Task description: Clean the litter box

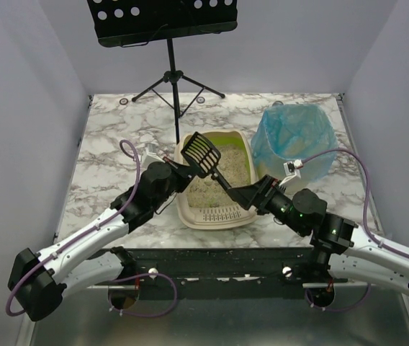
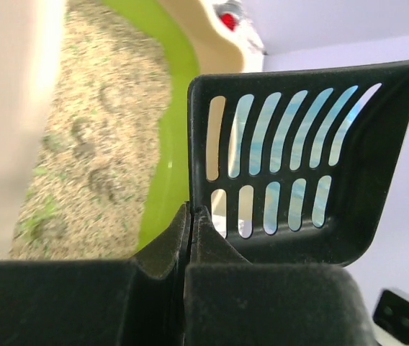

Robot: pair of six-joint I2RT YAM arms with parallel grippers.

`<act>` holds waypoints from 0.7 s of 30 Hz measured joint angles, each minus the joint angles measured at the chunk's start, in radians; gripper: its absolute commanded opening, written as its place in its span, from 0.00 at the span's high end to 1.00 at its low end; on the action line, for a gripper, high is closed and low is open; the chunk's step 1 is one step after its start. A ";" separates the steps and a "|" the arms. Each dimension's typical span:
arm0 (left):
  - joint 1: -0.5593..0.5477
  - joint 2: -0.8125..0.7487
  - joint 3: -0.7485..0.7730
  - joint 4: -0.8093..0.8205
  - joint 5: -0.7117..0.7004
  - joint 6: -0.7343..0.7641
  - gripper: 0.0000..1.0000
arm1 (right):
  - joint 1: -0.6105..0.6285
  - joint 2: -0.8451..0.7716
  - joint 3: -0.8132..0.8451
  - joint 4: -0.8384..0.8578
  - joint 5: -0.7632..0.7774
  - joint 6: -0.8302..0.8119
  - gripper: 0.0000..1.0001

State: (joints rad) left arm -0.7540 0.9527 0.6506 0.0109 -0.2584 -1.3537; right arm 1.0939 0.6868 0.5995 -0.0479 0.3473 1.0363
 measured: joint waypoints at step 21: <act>0.000 0.018 0.083 -0.403 -0.039 -0.266 1.00 | 0.000 0.104 -0.120 0.213 -0.031 -0.053 0.28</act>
State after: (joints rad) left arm -0.7540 0.9703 0.7338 -0.3923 -0.2974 -1.6196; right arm 1.0939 0.7910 0.4797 0.1650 0.3161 0.9836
